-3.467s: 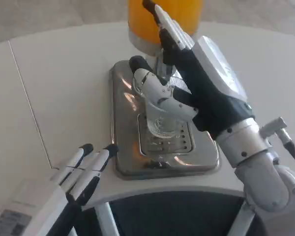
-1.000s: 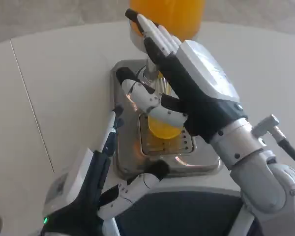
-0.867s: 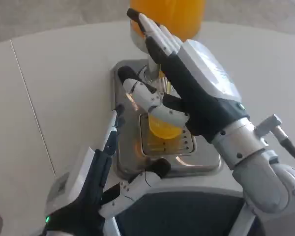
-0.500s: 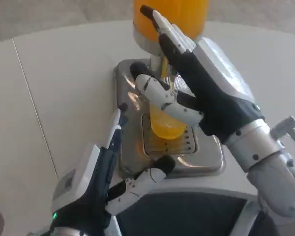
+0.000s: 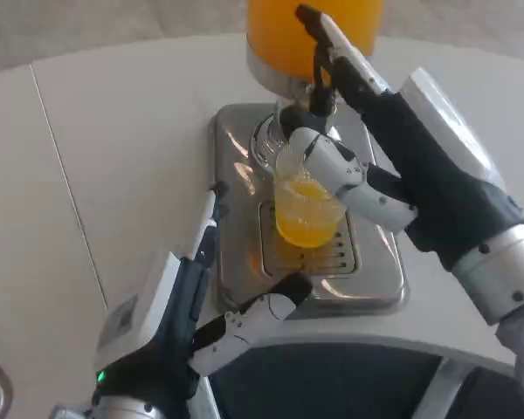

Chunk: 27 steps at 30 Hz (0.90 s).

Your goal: Grasp the cup under the faucet to collect the drink, then remove the cup.

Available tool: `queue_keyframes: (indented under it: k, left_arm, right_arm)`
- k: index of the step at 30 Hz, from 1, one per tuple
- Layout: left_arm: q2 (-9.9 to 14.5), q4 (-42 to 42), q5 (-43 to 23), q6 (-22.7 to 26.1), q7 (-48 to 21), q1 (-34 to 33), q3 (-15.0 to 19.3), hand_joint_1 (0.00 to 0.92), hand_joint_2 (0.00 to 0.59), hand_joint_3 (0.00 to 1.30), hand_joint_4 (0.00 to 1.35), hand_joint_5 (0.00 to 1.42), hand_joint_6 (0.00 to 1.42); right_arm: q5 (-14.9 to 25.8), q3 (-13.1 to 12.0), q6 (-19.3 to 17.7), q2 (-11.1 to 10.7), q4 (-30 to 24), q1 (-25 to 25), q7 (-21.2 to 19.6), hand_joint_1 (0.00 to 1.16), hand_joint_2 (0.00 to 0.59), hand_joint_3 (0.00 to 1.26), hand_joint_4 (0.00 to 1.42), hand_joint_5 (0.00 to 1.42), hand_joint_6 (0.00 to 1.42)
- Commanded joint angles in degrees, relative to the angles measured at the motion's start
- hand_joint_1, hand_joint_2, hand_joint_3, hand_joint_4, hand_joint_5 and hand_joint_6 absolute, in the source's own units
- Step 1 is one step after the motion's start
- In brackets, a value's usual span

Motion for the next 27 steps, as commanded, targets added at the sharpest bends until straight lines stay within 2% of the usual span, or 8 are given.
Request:
queue_keyframes:
  k: [1, 7, 9, 10, 12, 14, 22, 27]
  left_arm:
    - [0.2, 1.5, 0.2, 0.5, 0.5, -0.4, -0.3, 0.011, 0.051, 0.00, 0.00, 0.13, 0.26]
    - [0.7, 2.4, -0.6, 0.5, 0.7, -0.4, 0.7, 0.011, 0.051, 0.00, 0.00, 0.13, 0.26]
    - [0.8, 2.7, -0.9, 0.4, 0.8, -0.5, 1.0, 0.011, 0.051, 0.00, 0.00, 0.13, 0.26]
    - [0.8, 3.0, -1.1, 0.4, 0.9, -0.6, 1.2, 0.011, 0.051, 0.00, 0.00, 0.13, 0.26]
    - [0.8, 3.3, -1.3, 0.3, 1.1, -0.8, 1.3, 0.011, 0.051, 0.00, 0.00, 0.13, 0.26]
    - [0.7, 3.8, -1.6, 0.2, 1.4, -1.1, 1.4, 0.011, 0.051, 0.00, 0.00, 0.13, 0.26]
    - [-0.5, 6.3, -2.7, 0.3, 3.4, -3.4, 1.1, 0.014, 0.050, 0.00, 0.00, 0.14, 0.27]
    - [-1.4, 7.8, -3.1, 0.3, 4.3, -4.9, 0.9, 0.021, 0.049, 0.00, 0.00, 0.14, 0.26]
  right_arm:
    - [3.4, -1.9, -2.6, 0.4, 0.0, 1.5, -1.5, 0.23, 0.548, 0.00, 0.00, 0.00, 0.00]
    - [4.2, -3.4, -4.8, -1.4, -0.6, 4.3, -1.6, 0.16, 0.569, 0.00, 0.00, 0.00, 0.00]
    - [4.0, -4.0, -5.1, -2.6, -1.9, 6.2, -1.2, 0.15, 0.555, 0.00, 0.00, 0.00, 0.00]
    - [3.8, -4.3, -5.3, -3.2, -2.5, 7.1, -1.0, 0.17, 0.540, 0.01, 0.00, 0.00, 0.00]
    - [3.4, -4.9, -5.7, -4.7, -3.8, 9.3, -0.5, 0.26, 0.552, 0.01, 0.00, 0.00, 0.00]
    - [2.8, -5.9, -6.1, -6.7, -5.1, 11.9, 0.2, 0.32, 0.522, 0.01, 0.00, 0.00, 0.00]
    - [1.5, -10.9, -9.5, -12.1, -7.4, 22.5, 1.2, 0.39, 0.500, 0.03, 0.00, 0.00, 0.00]
    - [-1.8, -12.7, -10.4, -15.3, -7.5, 26.9, 2.0, 0.42, 0.488, 0.03, 0.00, 0.00, 0.00]
